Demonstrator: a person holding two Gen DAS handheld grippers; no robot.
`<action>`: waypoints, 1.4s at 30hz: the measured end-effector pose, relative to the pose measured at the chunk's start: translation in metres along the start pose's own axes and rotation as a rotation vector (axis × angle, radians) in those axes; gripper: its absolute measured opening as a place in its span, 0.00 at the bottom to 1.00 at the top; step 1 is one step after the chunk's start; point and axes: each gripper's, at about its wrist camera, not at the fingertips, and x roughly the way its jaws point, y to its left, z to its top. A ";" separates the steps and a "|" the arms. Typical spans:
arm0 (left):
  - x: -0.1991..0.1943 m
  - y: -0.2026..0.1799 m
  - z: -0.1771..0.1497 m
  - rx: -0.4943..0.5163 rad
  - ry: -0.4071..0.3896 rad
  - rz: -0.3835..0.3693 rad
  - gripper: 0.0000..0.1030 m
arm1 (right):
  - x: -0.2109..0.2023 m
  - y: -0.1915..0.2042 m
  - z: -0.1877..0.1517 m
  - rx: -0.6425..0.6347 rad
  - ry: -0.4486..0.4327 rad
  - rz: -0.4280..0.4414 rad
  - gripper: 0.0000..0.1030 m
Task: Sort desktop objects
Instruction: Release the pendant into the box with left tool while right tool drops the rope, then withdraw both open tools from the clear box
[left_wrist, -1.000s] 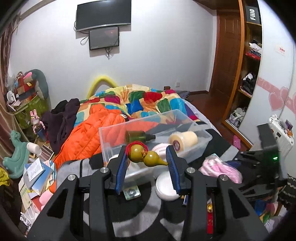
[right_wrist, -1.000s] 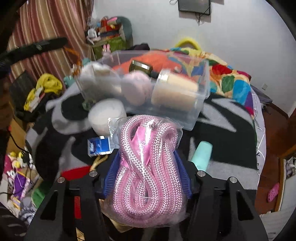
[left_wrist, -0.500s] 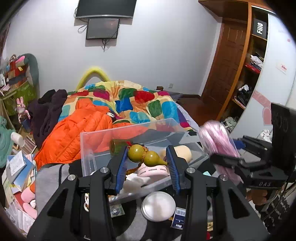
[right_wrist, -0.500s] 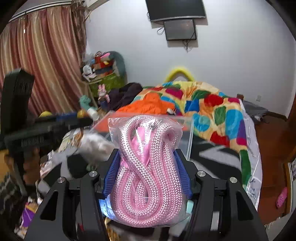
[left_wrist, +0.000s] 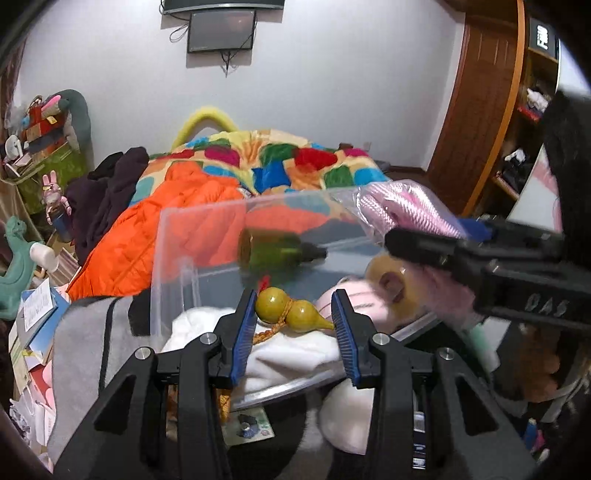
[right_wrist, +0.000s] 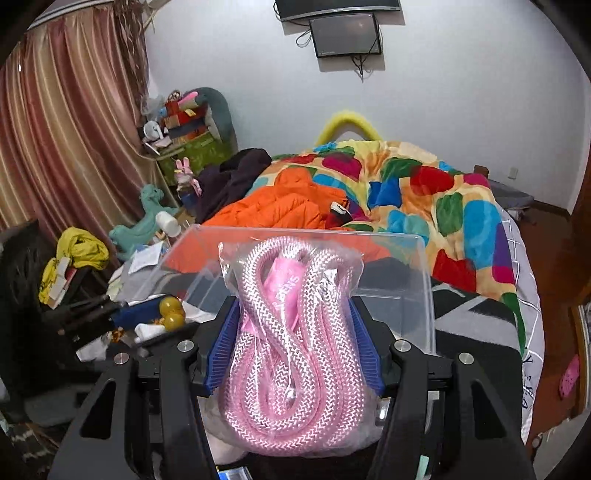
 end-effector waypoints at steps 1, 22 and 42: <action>0.002 0.000 -0.002 0.002 0.001 0.000 0.40 | 0.002 0.001 0.000 -0.005 0.005 -0.005 0.53; -0.019 -0.011 -0.014 0.028 -0.094 0.015 0.67 | 0.003 0.005 -0.008 0.015 0.068 0.009 0.63; -0.087 0.005 -0.049 -0.091 -0.130 0.064 0.84 | -0.065 0.011 -0.070 0.038 -0.051 -0.012 0.65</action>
